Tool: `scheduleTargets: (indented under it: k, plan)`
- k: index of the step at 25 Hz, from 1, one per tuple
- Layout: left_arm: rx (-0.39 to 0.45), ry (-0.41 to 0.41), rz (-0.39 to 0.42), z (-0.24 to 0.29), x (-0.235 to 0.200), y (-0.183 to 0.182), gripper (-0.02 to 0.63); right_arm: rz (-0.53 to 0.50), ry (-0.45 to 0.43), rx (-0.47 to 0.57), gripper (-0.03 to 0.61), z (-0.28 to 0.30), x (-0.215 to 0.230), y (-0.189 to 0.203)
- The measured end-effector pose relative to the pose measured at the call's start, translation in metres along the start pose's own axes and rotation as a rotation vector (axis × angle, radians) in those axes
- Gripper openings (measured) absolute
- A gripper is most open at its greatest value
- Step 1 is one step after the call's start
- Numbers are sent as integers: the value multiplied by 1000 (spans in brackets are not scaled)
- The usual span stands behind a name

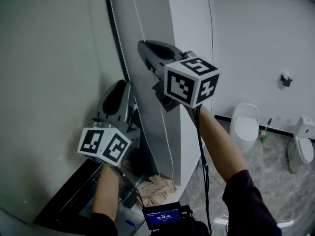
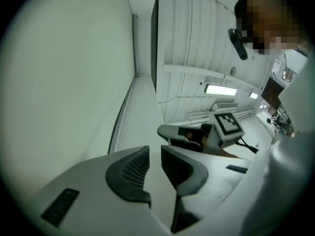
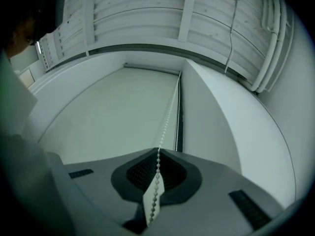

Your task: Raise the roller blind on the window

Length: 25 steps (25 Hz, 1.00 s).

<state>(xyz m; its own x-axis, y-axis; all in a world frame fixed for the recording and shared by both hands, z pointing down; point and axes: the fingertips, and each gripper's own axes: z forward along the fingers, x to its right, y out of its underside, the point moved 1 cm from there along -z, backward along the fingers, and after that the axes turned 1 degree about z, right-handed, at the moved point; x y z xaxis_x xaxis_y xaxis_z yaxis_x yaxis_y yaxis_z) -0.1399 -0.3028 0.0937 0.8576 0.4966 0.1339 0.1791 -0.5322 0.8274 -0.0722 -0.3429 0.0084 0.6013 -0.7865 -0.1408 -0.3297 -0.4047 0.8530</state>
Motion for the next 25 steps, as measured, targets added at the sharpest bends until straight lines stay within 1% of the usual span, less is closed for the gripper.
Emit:
scheduleTargets:
  k: [2,4,6,8,11,13,15,17,18,20,21,22,23,25]
  plan:
    - [9,38,-24,22,-1,-28,36,-36,5,0,11,-4,-5,-7]
    - [7,81,-36,46,0,-53,53,-72,10,-22,11,-7,-6,-7]
    - [-19,112,-34,72,-3,-69,76,-96,12,-48,11,-9,-5,4]
    - [-68,134,-24,92,-7,-74,91,-96,13,-67,9,-15,-6,20]
    - [-129,168,-37,103,2,-74,100,-82,9,-93,11,-38,-21,48]
    - [-142,180,-52,109,8,-73,101,-68,7,-116,9,-52,-29,71]
    - [-143,171,-70,115,3,-67,100,-54,7,-142,9,-62,-33,101]
    - [-147,155,-77,115,-8,-53,100,-37,9,-164,9,-69,-34,134]
    - [-150,146,-74,114,-12,-48,100,-25,12,-167,9,-72,-33,144]
    - [-157,127,-61,115,-10,-47,97,-13,16,-165,9,-78,-32,142]
    - [-158,119,-54,116,-9,-48,82,-14,13,-165,9,-80,-32,139]
    - [-155,112,-48,115,-8,-46,48,-17,9,-167,9,-81,-34,140]
    - [-150,108,-43,111,-8,-42,34,-21,6,-167,9,-83,-36,145]
    - [-151,105,-40,102,-6,-32,25,-30,8,-160,9,-90,-39,156]
